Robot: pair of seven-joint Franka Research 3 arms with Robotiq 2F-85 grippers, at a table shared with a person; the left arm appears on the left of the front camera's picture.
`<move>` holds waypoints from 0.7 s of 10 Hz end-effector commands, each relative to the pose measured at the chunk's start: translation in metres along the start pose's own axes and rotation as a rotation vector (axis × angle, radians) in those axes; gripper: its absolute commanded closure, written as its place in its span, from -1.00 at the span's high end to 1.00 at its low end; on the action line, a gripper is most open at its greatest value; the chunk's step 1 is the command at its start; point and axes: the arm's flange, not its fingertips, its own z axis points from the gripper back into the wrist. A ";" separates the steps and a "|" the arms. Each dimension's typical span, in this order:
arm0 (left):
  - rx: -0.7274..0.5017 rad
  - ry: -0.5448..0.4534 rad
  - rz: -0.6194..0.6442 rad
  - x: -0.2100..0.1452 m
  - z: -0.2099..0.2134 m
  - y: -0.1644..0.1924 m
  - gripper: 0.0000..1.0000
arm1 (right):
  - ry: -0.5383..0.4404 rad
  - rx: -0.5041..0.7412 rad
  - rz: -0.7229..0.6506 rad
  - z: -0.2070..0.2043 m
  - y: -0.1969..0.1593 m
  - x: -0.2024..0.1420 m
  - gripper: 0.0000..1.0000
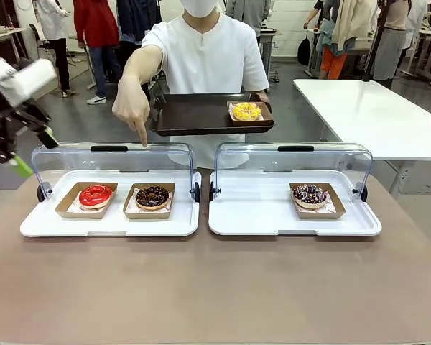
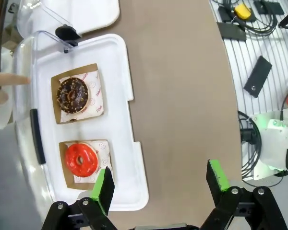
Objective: Provide the desired donut to the person.
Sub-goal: Pick up and lift the Paper togo box containing the Donut pointed at by the person.
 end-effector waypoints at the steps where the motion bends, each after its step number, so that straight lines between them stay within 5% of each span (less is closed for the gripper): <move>1: 0.018 0.111 0.005 0.015 -0.038 0.014 1.00 | -0.002 0.000 -0.001 0.000 0.000 -0.001 1.00; 4: 0.065 0.233 -0.023 0.042 -0.107 0.029 1.00 | -0.002 0.000 -0.001 0.000 0.000 -0.001 1.00; 7: 0.048 0.246 -0.050 0.060 -0.164 0.045 1.00 | -0.002 0.000 -0.001 0.000 0.000 -0.001 1.00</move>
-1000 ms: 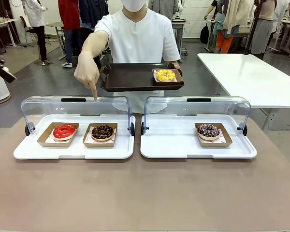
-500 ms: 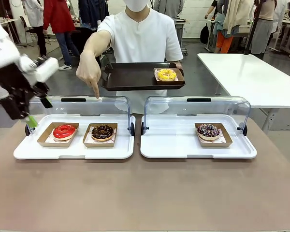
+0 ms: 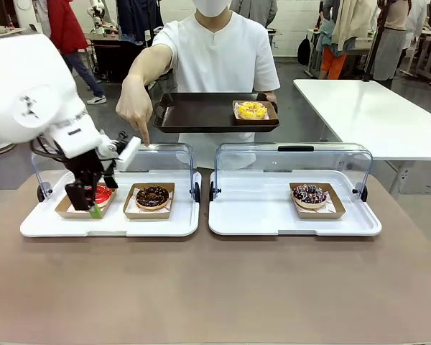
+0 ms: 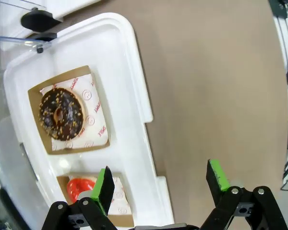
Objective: Provide the desired donut to the person.
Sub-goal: Pick up and lift the Paper togo box containing the Donut pointed at by the person.
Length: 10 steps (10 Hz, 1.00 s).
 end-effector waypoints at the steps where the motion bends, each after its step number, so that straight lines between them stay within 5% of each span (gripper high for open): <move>1: 0.009 0.051 0.012 0.009 -0.017 0.014 1.00 | -0.002 0.000 -0.001 0.000 0.000 -0.001 1.00; 10: -0.005 0.025 -0.006 0.006 -0.024 0.009 1.00 | -0.002 0.000 -0.001 0.000 0.000 -0.001 1.00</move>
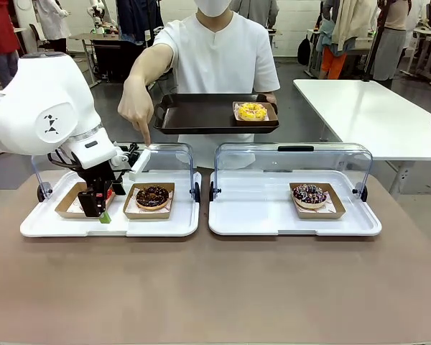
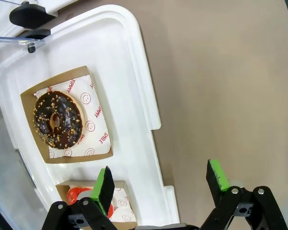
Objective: Provide the desired donut to the person.
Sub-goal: Pick up and lift the Paper togo box containing the Donut pointed at by the person.
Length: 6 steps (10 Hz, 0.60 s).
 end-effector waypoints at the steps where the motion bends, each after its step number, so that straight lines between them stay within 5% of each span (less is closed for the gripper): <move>1: 0.000 -0.004 -0.001 0.000 0.002 -0.002 1.00 | -0.002 0.000 -0.001 0.000 0.000 -0.001 1.00; 6: -0.005 0.108 0.005 0.021 -0.022 0.015 1.00 | -0.002 0.000 -0.001 0.000 0.000 -0.001 1.00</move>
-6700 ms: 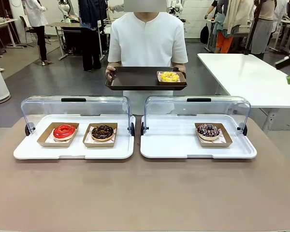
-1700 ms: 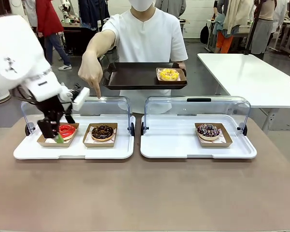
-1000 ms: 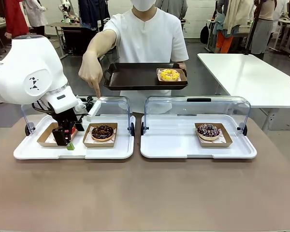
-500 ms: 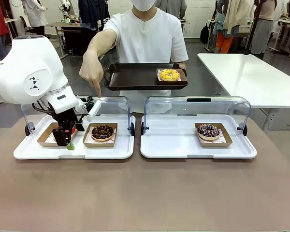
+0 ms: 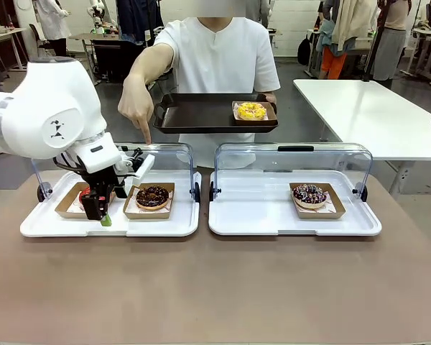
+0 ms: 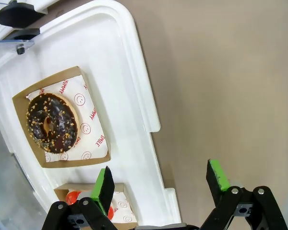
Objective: Provide the desired donut to the person.
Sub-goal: Pick up and lift the Paper togo box containing the Donut pointed at by the person.
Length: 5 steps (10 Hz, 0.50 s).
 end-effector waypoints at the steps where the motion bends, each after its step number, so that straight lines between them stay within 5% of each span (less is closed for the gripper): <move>1: 0.016 0.076 0.039 0.014 -0.011 0.017 1.00 | -0.002 0.000 -0.001 0.000 0.000 -0.001 1.00; 5: 0.035 0.107 0.069 0.016 -0.029 0.044 1.00 | -0.002 0.000 -0.001 0.000 0.000 -0.001 1.00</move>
